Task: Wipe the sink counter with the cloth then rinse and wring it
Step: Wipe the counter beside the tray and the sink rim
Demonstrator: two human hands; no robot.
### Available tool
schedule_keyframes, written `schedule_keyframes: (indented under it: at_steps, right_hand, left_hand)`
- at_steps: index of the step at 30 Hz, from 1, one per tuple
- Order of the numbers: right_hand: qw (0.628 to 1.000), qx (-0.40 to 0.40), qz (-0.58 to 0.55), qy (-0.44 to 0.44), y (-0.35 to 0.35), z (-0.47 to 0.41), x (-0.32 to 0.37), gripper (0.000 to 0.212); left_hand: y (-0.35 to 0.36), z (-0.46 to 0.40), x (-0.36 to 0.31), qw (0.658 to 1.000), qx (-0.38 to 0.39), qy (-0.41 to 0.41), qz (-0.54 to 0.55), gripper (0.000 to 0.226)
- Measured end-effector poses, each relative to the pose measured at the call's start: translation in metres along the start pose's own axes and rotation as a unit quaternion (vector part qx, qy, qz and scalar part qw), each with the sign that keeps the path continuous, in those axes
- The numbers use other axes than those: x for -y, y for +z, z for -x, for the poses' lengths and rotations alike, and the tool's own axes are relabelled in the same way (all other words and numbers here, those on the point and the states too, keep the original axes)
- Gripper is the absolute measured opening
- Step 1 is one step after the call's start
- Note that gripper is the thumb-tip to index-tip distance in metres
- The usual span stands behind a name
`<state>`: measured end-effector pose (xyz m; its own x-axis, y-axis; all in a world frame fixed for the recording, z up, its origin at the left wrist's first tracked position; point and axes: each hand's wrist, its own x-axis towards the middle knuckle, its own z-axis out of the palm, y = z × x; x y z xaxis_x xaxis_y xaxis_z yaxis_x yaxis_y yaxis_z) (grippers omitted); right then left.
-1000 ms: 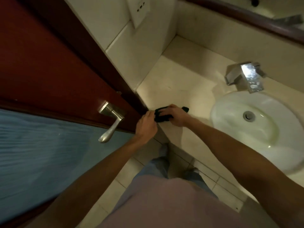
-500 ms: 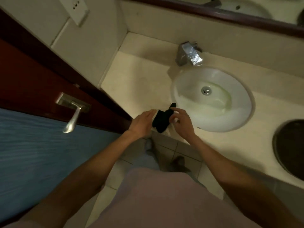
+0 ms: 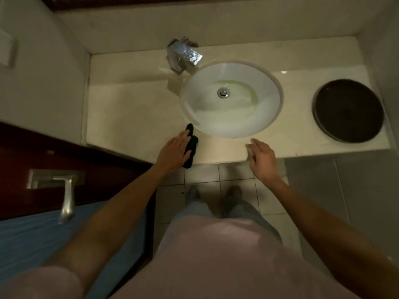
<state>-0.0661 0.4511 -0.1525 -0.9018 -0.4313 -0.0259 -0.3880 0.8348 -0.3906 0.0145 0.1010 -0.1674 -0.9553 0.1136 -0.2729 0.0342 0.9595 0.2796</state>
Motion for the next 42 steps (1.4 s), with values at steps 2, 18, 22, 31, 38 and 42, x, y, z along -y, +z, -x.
schedule_keyframes:
  at_steps: [2, 18, 22, 31, 38, 42]
  right_hand:
    - [1.000, -0.005, 0.012, 0.012, 0.002, 0.010, -0.007, 0.036]
    - [0.995, -0.037, -0.045, 0.081, -0.022, 0.061, -0.069, 0.051]
    - [0.993, -0.047, -0.052, 0.093, -0.028, 0.072, -0.091, 0.048]
    - [0.987, -0.028, -0.066, 0.142, -0.025, 0.066, -0.110, 0.049]
    - [0.994, -0.037, -0.054, 0.086, 0.006, 0.016, -0.053, 0.058]
    - [0.991, -0.042, -0.037, 0.123, 0.032, -0.008, -0.004, 0.059]
  left_hand:
    - [0.003, 0.014, 0.017, 1.000, -0.009, -0.002, 0.016, 0.060]
    - [0.048, -0.052, -0.122, 0.999, -0.034, -0.034, 0.017, 0.072]
    - [0.066, -0.094, -0.202, 0.999, -0.030, -0.011, 0.031, 0.070]
    - [0.063, -0.135, -0.293, 0.988, -0.035, -0.012, 0.151, 0.064]
    - [0.008, -0.094, -0.224, 0.969, -0.099, -0.069, 0.217, 0.056]
    - [0.009, -0.059, -0.153, 0.994, -0.041, -0.046, 0.092, 0.064]
